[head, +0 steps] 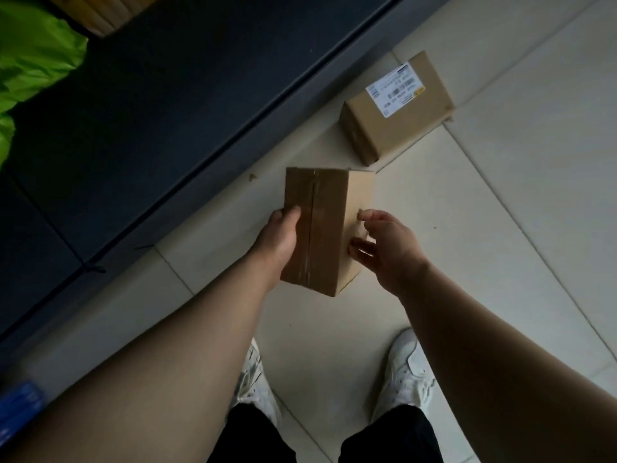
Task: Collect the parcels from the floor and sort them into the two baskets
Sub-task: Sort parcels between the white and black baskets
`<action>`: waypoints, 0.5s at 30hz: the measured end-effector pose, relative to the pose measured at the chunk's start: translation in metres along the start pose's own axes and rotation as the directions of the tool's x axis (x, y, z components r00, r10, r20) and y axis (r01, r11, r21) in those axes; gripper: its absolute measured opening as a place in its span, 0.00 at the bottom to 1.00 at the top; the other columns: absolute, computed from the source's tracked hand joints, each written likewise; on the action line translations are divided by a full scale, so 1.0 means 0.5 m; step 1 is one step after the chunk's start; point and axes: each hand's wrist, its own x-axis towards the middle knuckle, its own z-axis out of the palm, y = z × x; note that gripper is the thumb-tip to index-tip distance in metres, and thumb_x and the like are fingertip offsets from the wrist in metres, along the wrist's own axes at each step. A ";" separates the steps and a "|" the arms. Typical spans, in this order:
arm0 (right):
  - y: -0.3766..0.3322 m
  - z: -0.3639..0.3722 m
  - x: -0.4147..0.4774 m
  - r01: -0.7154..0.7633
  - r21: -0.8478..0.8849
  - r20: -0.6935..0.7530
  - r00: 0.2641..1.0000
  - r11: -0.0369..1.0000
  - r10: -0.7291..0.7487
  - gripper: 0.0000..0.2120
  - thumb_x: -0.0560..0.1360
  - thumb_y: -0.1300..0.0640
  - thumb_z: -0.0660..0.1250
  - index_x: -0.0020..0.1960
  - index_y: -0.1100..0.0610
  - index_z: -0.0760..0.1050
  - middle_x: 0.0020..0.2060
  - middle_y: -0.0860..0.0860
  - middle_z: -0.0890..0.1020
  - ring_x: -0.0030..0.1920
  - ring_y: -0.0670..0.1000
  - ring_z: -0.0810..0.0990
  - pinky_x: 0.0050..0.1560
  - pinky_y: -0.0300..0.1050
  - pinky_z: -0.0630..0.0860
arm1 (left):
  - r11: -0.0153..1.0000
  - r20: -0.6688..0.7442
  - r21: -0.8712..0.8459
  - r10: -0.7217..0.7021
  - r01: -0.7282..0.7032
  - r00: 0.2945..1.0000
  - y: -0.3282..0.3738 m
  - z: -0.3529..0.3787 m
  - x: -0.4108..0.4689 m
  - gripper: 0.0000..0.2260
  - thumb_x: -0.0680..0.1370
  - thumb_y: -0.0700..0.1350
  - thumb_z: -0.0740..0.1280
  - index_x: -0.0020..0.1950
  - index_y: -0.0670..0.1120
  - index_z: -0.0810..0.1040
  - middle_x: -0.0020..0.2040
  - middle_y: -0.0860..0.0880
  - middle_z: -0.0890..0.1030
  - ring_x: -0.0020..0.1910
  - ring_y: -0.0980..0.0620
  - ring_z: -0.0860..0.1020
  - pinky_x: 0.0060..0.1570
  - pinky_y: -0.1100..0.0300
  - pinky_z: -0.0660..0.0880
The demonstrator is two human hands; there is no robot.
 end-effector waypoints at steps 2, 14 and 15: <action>-0.012 -0.019 0.011 0.005 -0.020 0.005 1.000 1.000 -0.005 0.14 0.81 0.65 0.54 0.41 0.56 0.72 0.45 0.53 0.75 0.41 0.53 0.74 0.43 0.46 0.79 | 0.999 0.013 0.045 0.021 -0.022 1.000 0.021 0.030 0.018 0.23 0.82 0.60 0.52 0.74 0.51 0.64 0.66 0.46 0.75 0.60 0.45 0.74 0.57 0.52 0.69; -0.078 -0.073 0.099 0.281 -0.322 -0.170 0.922 0.904 -0.347 0.21 0.77 0.67 0.55 0.65 0.54 0.74 0.61 0.57 0.76 0.38 0.48 0.75 0.36 0.39 0.73 | 0.954 -0.499 0.233 0.281 -0.186 0.820 0.093 0.071 0.042 0.22 0.82 0.48 0.55 0.76 0.48 0.60 0.76 0.44 0.60 0.73 0.43 0.63 0.69 0.47 0.65; -0.099 -0.081 0.112 0.320 -0.359 -0.171 0.901 0.877 -0.399 0.22 0.77 0.65 0.56 0.69 0.52 0.71 0.66 0.56 0.73 0.43 0.49 0.76 0.39 0.38 0.73 | 0.910 -0.502 0.297 0.405 -0.288 0.764 0.114 0.075 0.040 0.21 0.82 0.46 0.56 0.76 0.49 0.61 0.76 0.46 0.60 0.73 0.45 0.62 0.69 0.49 0.65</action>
